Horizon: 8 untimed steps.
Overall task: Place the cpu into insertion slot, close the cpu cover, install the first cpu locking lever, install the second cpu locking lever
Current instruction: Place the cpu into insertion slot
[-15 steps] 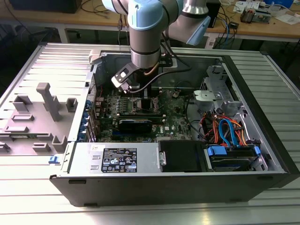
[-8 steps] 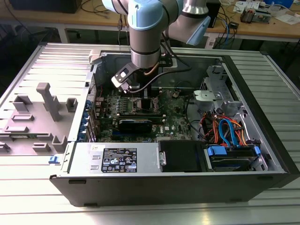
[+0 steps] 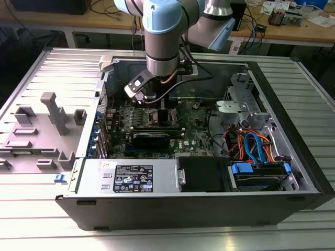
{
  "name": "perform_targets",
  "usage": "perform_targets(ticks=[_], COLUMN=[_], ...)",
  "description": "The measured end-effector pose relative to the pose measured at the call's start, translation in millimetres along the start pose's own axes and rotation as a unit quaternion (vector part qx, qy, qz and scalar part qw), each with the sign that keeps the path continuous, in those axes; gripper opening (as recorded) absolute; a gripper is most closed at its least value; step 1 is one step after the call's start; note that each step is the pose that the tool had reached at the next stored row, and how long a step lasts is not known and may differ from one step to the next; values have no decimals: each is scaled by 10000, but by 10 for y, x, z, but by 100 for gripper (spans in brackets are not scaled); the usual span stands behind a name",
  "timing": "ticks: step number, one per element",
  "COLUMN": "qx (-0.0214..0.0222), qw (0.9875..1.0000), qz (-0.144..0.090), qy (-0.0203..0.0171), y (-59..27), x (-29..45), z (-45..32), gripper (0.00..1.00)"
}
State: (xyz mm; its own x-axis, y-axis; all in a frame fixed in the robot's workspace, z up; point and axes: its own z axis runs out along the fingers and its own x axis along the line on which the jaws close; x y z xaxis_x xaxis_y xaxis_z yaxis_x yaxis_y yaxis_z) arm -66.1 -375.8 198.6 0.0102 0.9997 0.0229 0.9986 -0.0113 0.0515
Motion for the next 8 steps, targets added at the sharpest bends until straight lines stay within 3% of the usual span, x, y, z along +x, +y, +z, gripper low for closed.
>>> perform_targets(ticks=[8], qx=[0], qw=[10000], qz=[46], qy=[-8], y=[6], x=[33], z=[26], gripper=[69])
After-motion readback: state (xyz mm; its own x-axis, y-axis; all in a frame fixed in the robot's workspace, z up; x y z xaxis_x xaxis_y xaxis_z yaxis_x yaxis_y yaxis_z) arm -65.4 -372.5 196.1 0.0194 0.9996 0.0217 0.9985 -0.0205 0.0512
